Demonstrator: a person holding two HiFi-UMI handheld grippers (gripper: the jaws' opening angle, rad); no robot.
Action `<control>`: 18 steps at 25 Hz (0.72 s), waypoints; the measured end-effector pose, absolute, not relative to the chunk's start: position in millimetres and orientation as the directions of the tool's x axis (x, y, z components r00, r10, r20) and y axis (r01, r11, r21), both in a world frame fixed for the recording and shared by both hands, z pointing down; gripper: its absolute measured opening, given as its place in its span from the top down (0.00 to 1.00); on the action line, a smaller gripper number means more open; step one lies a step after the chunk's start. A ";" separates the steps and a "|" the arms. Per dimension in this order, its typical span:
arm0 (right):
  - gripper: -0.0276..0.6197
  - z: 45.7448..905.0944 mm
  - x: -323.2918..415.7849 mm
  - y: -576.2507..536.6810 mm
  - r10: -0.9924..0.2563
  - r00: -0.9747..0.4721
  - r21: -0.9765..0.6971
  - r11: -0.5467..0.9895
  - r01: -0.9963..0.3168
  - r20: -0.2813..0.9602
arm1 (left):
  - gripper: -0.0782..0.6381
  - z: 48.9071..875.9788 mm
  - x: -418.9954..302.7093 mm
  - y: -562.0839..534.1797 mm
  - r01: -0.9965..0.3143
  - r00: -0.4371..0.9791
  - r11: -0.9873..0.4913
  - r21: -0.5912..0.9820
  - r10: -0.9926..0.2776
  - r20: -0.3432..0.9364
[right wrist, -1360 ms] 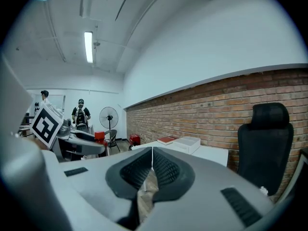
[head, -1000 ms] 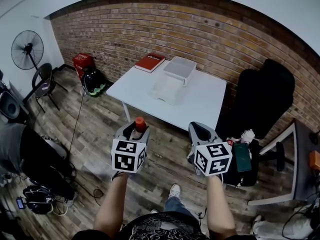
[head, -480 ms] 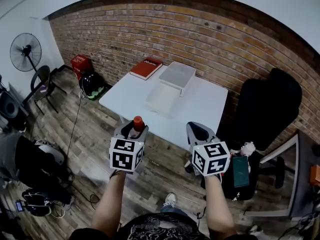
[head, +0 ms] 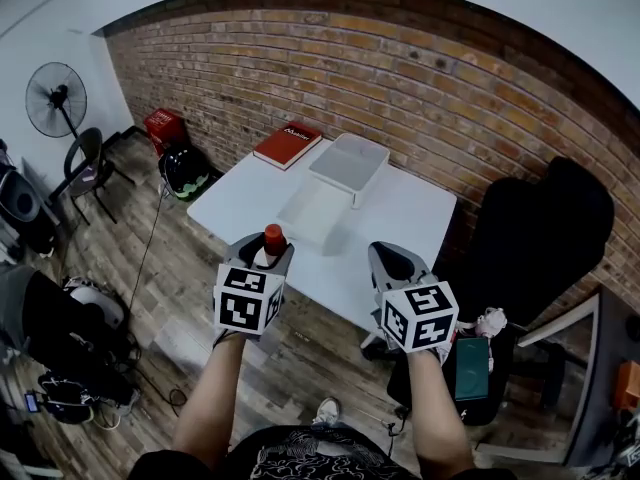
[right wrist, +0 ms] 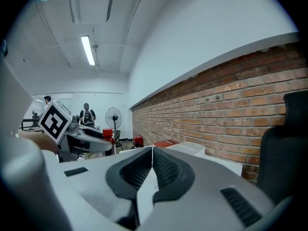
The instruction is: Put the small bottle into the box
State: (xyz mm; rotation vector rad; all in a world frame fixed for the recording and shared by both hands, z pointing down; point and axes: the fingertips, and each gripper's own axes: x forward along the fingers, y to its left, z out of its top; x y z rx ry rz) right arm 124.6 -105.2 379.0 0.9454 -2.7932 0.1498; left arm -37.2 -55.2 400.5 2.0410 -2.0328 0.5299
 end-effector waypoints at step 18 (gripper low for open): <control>0.92 389.8 114.0 -160.8 -0.577 -0.785 -0.056 0.797 -0.602 0.225 | 0.59 409.1 -47.6 -99.9 -0.994 -0.029 -0.018 -0.108 -0.909 0.417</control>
